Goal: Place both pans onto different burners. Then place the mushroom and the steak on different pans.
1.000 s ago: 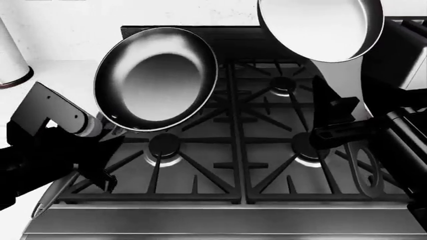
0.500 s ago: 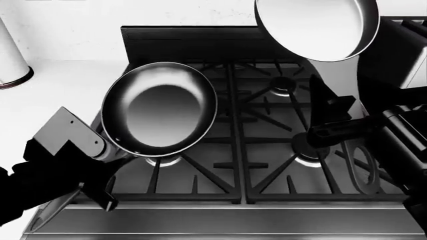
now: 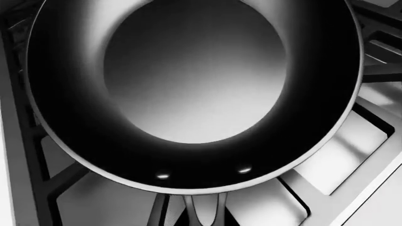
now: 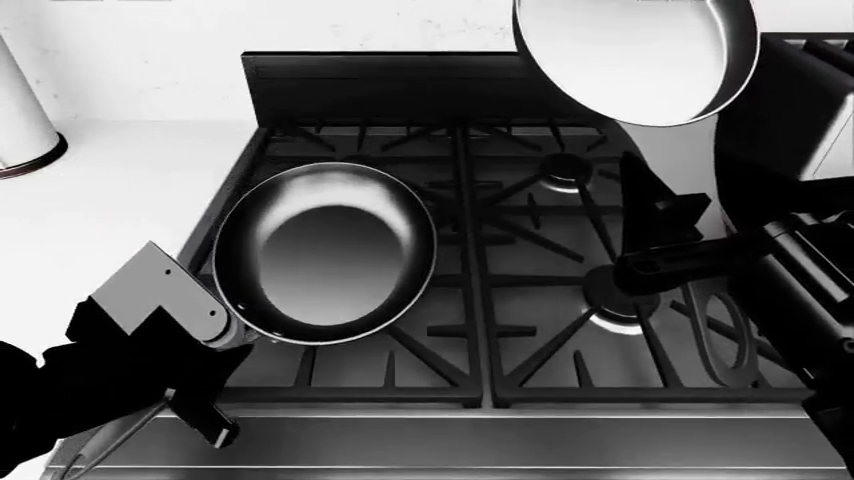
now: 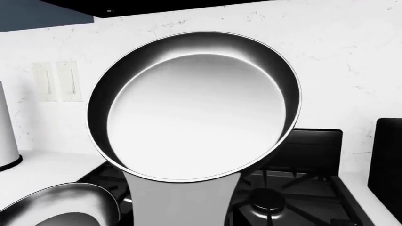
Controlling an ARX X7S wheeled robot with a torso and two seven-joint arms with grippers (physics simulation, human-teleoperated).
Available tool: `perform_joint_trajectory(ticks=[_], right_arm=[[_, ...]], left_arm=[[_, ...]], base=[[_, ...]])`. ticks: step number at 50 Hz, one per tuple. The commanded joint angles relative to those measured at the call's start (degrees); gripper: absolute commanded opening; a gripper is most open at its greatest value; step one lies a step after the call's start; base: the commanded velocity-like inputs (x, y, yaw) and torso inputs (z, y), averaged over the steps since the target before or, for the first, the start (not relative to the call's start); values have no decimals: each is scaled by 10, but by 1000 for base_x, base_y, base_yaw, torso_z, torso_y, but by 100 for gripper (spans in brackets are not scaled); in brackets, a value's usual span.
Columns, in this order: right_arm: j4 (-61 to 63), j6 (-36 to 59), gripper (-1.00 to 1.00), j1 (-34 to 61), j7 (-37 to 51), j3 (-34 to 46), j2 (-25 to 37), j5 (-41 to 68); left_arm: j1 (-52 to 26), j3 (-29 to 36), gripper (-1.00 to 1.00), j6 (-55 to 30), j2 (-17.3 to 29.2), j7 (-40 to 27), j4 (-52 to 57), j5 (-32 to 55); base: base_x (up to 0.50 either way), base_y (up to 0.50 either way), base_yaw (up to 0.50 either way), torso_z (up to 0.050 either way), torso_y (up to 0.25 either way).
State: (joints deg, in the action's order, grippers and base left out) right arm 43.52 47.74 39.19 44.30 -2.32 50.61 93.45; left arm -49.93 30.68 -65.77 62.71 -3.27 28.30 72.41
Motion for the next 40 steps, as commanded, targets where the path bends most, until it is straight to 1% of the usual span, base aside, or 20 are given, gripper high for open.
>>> perform_joint_trajectory(ticks=[1, 20, 28, 29, 40], right_arm=[[3, -6, -100, -2, -11, -25, 0, -23], [4, -9, -100, -6, -13, -27, 2, -25], [3, -9, -100, -5, -14, -25, 2, -26], [2, -9, -100, -5, -14, -25, 2, -27], [3, -13, -100, -13, -18, -27, 0, -33]], left_arm=[[-16, -2, -100, -7, -5, -10, -6, -20], [-17, 11, -100, -16, -9, -10, -13, -26], [-25, 10, -100, -29, -3, -10, 3, -6], [-30, 8, 100, -34, -4, -13, 3, 2], [-38, 7, 100, -42, -2, -13, 14, 15]], base=[[0, 0, 0, 0, 0], [0, 0, 0, 1, 2], [0, 0, 0, 1, 3], [0, 0, 0, 0, 0], [0, 0, 0, 0, 1]])
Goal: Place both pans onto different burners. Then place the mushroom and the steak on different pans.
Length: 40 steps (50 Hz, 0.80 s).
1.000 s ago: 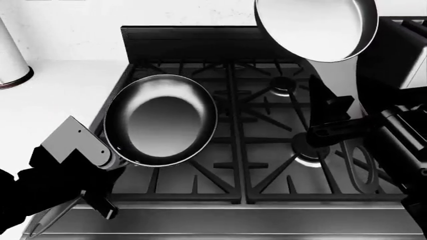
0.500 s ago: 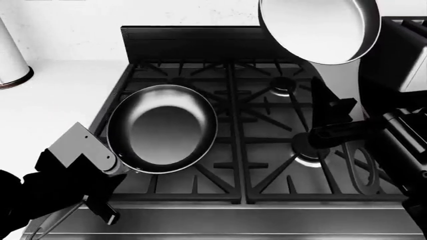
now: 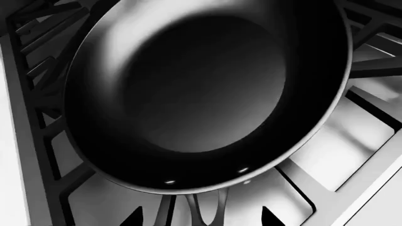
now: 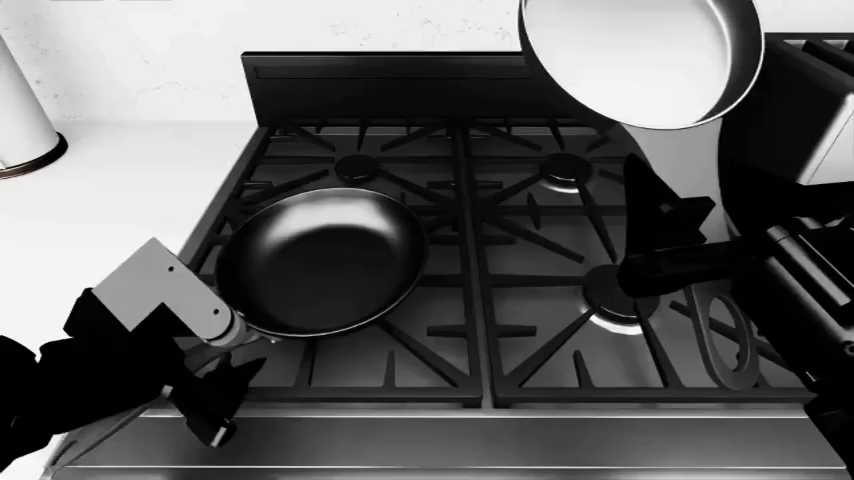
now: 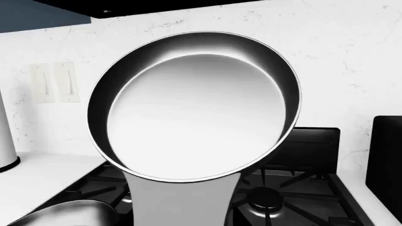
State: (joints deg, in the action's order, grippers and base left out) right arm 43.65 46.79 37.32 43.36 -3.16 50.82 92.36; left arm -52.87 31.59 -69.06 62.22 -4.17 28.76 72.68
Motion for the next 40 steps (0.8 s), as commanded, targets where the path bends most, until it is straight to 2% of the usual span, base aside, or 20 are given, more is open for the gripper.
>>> perform_joint_trajectory(ticks=[1, 21, 28, 36, 40], right_arm=[[2, -4, -100, 5, -9, -19, -2, -22], [10, -6, -100, -1, -3, -21, 4, -7], [6, 10, -100, 13, 7, -9, 37, 58], [-4, 30, -100, 56, 4, 4, 88, 140], [-14, 39, -100, 85, -15, 11, 104, 170]], left_arm=[[-9, -5, 100, -7, 4, -6, 9, 16], [-67, -73, 100, 12, 11, -32, 27, 112], [-85, -109, 100, 36, 19, -44, 41, 164], [-77, -140, 100, 77, 22, -44, 57, 184], [-47, -167, 100, 117, 28, -32, 73, 165]], base=[[0, 0, 0, 0, 0], [0, 0, 0, 1, 2], [0, 0, 0, 1, 1], [0, 0, 0, 0, 1], [0, 0, 0, 0, 3]])
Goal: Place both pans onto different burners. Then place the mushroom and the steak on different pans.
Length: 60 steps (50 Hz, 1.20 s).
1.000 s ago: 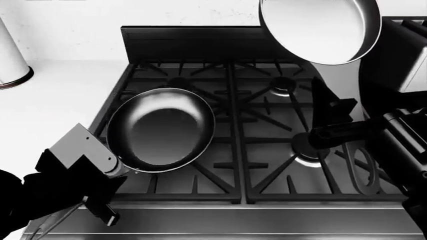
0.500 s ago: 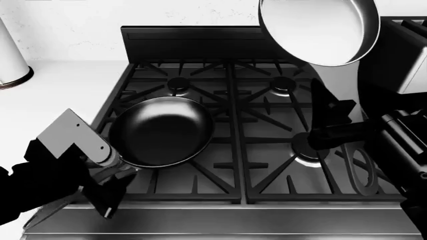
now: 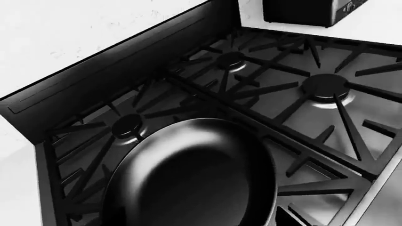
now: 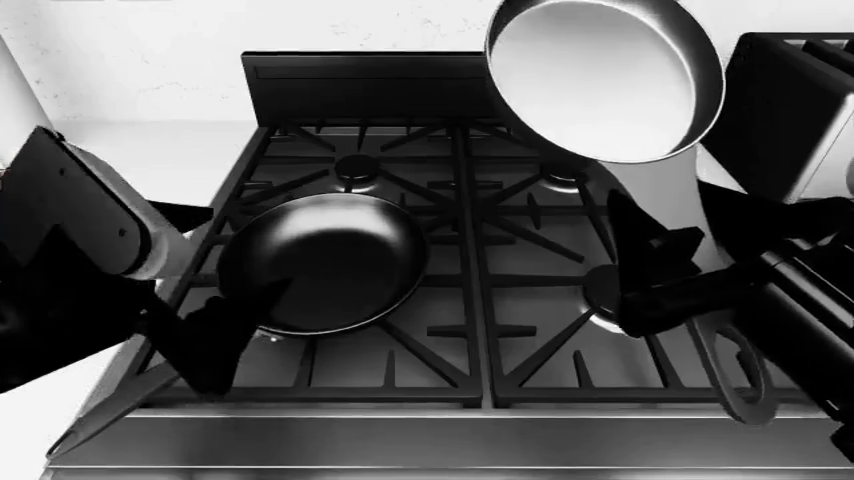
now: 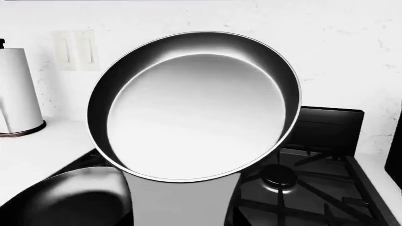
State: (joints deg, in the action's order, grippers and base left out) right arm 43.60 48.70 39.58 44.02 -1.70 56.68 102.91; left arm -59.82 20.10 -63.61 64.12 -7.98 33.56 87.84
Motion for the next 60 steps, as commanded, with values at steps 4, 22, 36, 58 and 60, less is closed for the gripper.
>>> perform_joint_trajectory(ticks=[4, 22, 36, 58, 60], right_arm=[[-29, 30, -100, 89, -34, 4, 58, 76], [-60, 58, -100, 59, -80, -41, 125, 107], [-76, 94, -100, -74, -100, -175, 132, 117], [-93, 137, -100, -153, -109, -220, 82, 53], [-95, 141, -100, -163, -114, -223, 75, 42]], left_arm=[[57, -92, 100, 116, 12, 12, 35, 18], [246, -357, 100, 297, 1, -30, 150, 88], [382, -501, 100, 338, -101, -24, 191, 83], [424, -593, 100, 347, -112, 3, 210, 112], [425, -595, 100, 348, -111, 3, 209, 115]], base=[[0, 0, 0, 3, 0], [0, 0, 0, 1, 2], [0, 0, 0, 0, 1], [0, 0, 0, 1, 1], [0, 0, 0, 0, 0]])
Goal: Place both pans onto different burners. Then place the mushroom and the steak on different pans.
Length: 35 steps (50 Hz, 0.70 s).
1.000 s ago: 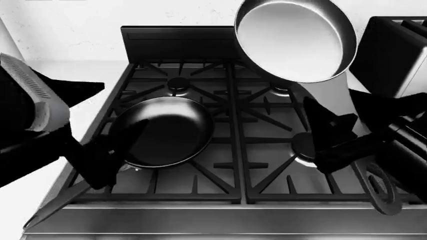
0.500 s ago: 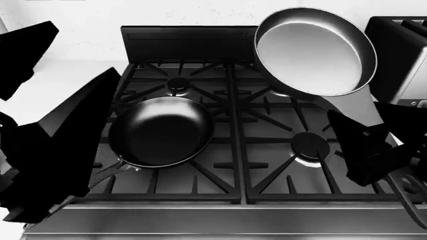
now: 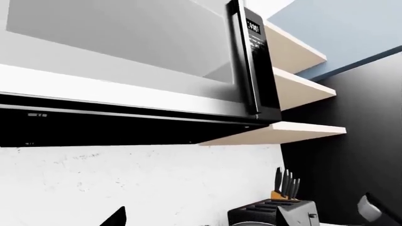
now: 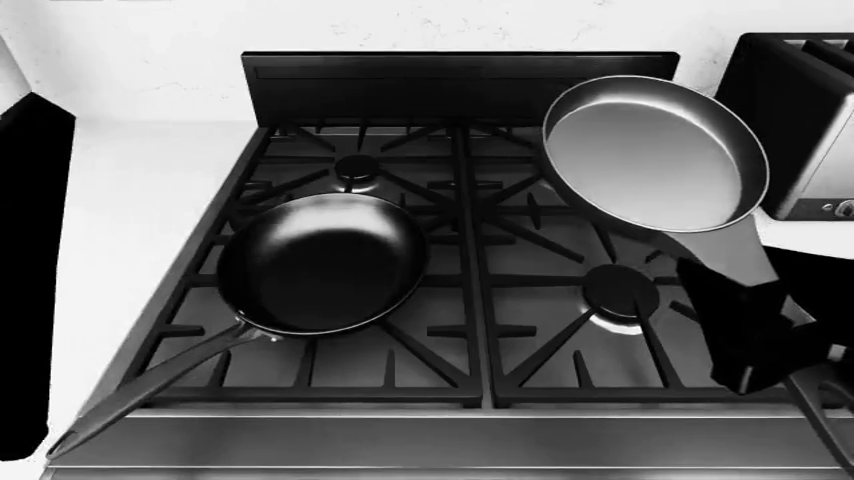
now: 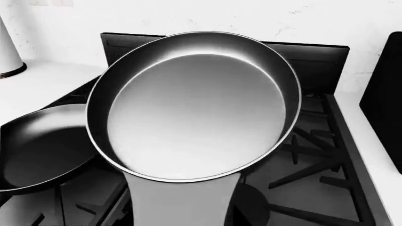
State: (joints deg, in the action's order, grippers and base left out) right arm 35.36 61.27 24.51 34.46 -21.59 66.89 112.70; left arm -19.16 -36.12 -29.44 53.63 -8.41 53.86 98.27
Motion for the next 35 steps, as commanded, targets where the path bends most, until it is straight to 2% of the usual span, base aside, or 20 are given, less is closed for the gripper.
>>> perform_joint_trajectory(ticks=[1, 6, 15, 35], right_arm=[[-13, 17, -100, -17, -21, -26, -32, -61], [-21, 25, -100, -35, -37, -22, -51, -94], [-34, 31, -100, -33, -45, -2, -49, -110], [-35, 44, -100, -55, -28, 6, -32, -91]], left_arm=[[19, -34, 100, 6, -7, 8, 6, 11], [17, -32, 100, 7, -8, 7, 7, 11], [11, -19, 100, 5, -11, 4, 7, 1], [8, -8, 100, -1, -16, 10, -2, -10]], base=[[0, 0, 0, 0, 0], [0, 0, 0, 0, 2], [0, 0, 0, 1, 1], [0, 0, 0, 0, 2]])
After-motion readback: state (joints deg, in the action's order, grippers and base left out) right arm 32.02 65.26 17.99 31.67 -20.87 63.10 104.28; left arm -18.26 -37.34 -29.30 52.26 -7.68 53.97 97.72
